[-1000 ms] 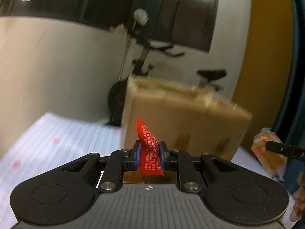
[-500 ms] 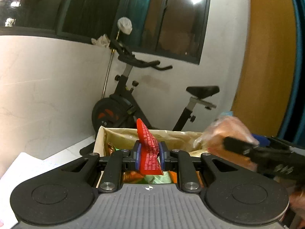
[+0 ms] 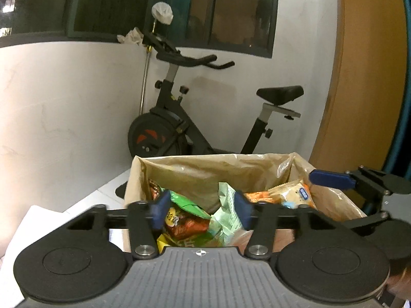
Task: Organize snacks
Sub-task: 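Carry both snacks over the box and open both tools to drop them, then move both tools back down to the remaining snacks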
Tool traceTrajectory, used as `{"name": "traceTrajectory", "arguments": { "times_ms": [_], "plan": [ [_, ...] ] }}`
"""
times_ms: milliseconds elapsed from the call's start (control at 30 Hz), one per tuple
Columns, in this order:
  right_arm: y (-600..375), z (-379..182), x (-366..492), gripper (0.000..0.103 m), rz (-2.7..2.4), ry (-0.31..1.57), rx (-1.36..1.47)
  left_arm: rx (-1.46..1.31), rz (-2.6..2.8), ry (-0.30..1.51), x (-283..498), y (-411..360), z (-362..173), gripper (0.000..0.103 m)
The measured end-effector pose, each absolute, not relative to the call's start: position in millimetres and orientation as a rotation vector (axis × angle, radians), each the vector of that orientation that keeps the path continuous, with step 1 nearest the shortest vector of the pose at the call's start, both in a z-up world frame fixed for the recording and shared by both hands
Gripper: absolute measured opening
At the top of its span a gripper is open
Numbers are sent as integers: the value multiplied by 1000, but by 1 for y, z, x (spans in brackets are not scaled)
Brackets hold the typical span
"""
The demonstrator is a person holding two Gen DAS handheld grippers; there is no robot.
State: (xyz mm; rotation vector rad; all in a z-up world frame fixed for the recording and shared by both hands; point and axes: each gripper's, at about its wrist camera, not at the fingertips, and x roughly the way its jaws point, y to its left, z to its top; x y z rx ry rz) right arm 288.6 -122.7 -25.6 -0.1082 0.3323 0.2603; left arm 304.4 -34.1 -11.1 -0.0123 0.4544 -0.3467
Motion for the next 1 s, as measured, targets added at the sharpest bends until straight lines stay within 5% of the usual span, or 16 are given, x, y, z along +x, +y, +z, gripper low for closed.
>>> {"name": "traceTrajectory", "arguments": {
  "times_ms": [500,1000],
  "plan": [
    [-180,-45,178,82,140,236,149,-15,-246,457,234,50,-38,59],
    [-158,-127,167,72,183,480,204,-48,-199,680,223,75,-131,54]
  ]
}}
